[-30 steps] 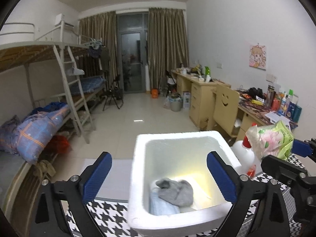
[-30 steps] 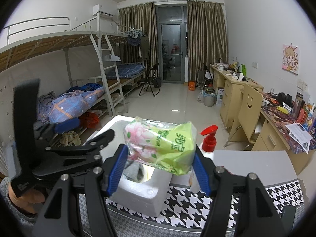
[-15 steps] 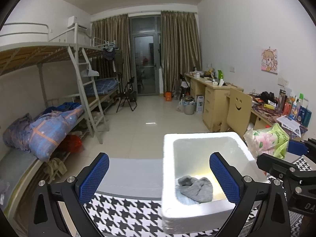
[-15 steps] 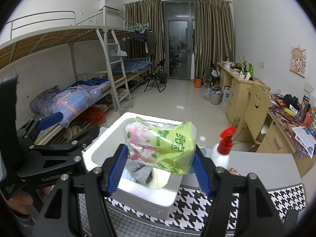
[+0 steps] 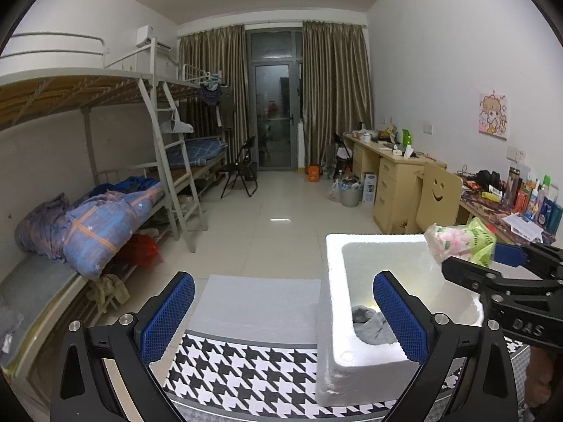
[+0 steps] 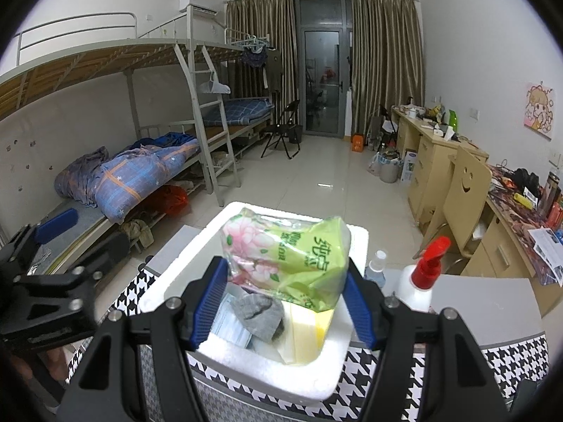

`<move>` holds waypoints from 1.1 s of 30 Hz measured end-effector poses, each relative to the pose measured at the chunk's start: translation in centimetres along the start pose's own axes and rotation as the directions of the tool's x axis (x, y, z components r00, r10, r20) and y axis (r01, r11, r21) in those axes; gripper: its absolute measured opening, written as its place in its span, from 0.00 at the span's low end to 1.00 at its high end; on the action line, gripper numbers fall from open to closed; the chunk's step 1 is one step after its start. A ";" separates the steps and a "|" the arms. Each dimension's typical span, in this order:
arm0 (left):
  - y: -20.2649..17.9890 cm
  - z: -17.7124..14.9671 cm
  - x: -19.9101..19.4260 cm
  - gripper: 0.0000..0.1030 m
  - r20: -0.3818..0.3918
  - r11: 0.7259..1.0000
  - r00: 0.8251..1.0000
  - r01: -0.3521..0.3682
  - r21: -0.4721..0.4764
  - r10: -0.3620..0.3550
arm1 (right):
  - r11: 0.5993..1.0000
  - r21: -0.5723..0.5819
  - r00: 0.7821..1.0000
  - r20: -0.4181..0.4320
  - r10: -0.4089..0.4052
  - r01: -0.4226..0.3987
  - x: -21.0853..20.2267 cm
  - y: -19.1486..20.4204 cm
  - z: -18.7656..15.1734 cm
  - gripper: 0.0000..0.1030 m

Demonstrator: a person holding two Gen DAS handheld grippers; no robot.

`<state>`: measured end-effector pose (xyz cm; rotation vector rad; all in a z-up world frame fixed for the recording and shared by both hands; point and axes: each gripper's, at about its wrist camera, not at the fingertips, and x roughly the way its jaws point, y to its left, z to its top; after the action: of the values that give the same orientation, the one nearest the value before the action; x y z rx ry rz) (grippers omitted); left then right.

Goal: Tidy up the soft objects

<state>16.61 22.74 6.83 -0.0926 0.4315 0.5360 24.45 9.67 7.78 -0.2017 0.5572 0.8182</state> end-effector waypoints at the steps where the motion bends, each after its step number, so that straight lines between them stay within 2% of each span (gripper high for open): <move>1: 0.0 0.0 0.0 0.99 0.001 1.000 1.000 0.001 -0.001 -0.001 | 1.000 0.002 1.000 -0.002 0.002 -0.002 0.2 0.0 0.0 0.67; 5: 0.2 -0.1 0.0 0.99 0.003 1.000 1.000 0.002 -0.002 -0.002 | 1.000 0.019 1.000 -0.024 -0.010 0.010 1.3 -0.1 0.1 0.80; 14: -0.6 -0.7 0.6 0.99 -0.017 1.000 1.000 0.023 0.015 -0.023 | 1.000 0.030 0.999 -0.042 0.003 -0.002 0.9 -0.3 -0.5 0.82; 21: -1.2 -0.7 0.2 0.99 -0.011 0.999 0.999 0.036 0.009 -0.036 | 0.999 0.033 1.000 -0.002 0.001 -0.001 -1.1 -0.2 -0.5 0.93; 33: -2.5 -0.8 -3.1 0.99 0.020 0.998 0.998 0.063 0.016 -0.063 | 1.000 0.025 1.000 0.022 0.007 -0.008 -4.8 0.1 -1.4 0.93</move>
<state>15.22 18.99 7.31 -0.0862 0.4116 0.4713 21.13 6.15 9.19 -0.1673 0.5473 0.8195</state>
